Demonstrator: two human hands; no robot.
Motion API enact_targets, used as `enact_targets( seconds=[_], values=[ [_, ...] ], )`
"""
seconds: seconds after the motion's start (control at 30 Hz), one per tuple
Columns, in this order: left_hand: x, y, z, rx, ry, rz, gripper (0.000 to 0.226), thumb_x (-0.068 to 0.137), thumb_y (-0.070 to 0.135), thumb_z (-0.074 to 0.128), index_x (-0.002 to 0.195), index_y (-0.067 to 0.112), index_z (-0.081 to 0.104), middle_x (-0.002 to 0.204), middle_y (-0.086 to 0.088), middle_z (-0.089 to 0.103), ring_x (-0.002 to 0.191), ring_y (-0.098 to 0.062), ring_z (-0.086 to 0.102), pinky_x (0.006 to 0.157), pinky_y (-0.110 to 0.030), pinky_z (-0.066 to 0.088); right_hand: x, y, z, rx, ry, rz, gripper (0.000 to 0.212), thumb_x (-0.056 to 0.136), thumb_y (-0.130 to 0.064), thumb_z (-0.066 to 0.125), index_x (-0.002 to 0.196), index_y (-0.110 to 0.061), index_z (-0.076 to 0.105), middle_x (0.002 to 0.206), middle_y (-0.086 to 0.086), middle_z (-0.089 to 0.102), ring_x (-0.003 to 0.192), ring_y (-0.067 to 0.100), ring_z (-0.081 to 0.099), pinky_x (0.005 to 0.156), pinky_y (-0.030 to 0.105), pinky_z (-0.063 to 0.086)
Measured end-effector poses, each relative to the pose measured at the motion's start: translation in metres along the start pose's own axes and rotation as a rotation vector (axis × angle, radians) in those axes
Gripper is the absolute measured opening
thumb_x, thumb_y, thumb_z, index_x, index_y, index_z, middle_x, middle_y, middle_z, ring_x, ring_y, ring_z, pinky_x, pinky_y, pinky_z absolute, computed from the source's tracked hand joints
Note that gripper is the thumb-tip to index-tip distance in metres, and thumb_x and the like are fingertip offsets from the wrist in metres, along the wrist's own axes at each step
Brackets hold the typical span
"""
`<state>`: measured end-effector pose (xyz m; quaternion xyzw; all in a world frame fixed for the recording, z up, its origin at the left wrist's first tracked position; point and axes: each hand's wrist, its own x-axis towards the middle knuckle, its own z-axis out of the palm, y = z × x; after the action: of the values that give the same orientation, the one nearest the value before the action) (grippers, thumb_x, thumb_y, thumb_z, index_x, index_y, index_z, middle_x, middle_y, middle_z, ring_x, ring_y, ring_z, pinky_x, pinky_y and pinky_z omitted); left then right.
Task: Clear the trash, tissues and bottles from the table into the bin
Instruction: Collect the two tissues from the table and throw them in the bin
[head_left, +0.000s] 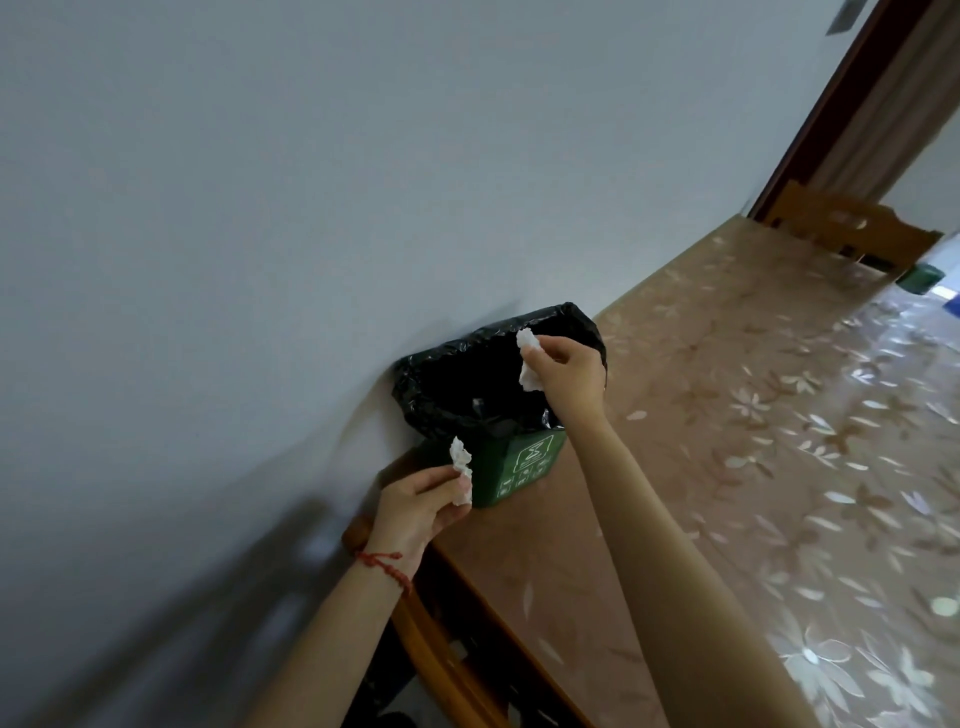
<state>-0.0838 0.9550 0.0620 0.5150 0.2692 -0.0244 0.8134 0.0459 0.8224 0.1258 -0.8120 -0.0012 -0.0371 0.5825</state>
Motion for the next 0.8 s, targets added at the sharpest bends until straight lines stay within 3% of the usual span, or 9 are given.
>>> enact_targets(
  seconds=[0.13, 0.3, 0.5, 0.8],
  values=[
    [0.001, 0.004, -0.001, 0.005, 0.005, -0.006, 0.014, 0.076, -0.002, 0.067, 0.077, 0.011, 0.068, 0.083, -0.009, 0.069, 0.072, -0.015, 0.066, 0.053, -0.016, 0.054, 0.005, 0.009, 0.006, -0.245, -0.114, -0.014, 0.04, 0.085, -0.029, 0.064, 0.12, -0.012, 0.059, 0.12, 0.009, 0.064, 0.101, 0.016, 0.06, 0.078, 0.021, 0.042],
    [0.002, 0.008, -0.004, 0.01, 0.025, -0.004, 0.014, 0.075, -0.003, 0.067, 0.076, 0.012, 0.068, 0.079, -0.008, 0.07, 0.071, -0.015, 0.066, 0.052, -0.017, 0.055, -0.024, 0.02, -0.002, -0.412, -0.083, -0.196, 0.042, 0.087, -0.033, 0.059, 0.123, -0.012, 0.056, 0.128, 0.005, 0.058, 0.121, 0.019, 0.049, 0.098, 0.028, 0.037],
    [0.001, 0.017, -0.004, 0.011, -0.004, 0.068, 0.015, 0.075, -0.001, 0.067, 0.075, 0.014, 0.068, 0.063, 0.003, 0.074, 0.062, -0.008, 0.069, 0.053, -0.017, 0.054, -0.094, 0.042, -0.015, -0.586, 0.05, -0.497, 0.035, 0.083, -0.019, 0.066, 0.115, -0.004, 0.061, 0.119, 0.014, 0.062, 0.112, 0.03, 0.057, 0.093, 0.043, 0.047],
    [0.009, 0.05, 0.017, 0.165, -0.019, 0.282, 0.021, 0.075, 0.004, 0.07, 0.07, 0.024, 0.071, 0.066, 0.008, 0.073, 0.065, -0.007, 0.069, 0.054, -0.015, 0.053, -0.132, 0.075, -0.021, -0.847, -0.108, -0.488, 0.04, 0.079, -0.021, 0.07, 0.116, -0.007, 0.061, 0.122, 0.013, 0.062, 0.112, 0.029, 0.059, 0.087, 0.043, 0.052]
  ],
)
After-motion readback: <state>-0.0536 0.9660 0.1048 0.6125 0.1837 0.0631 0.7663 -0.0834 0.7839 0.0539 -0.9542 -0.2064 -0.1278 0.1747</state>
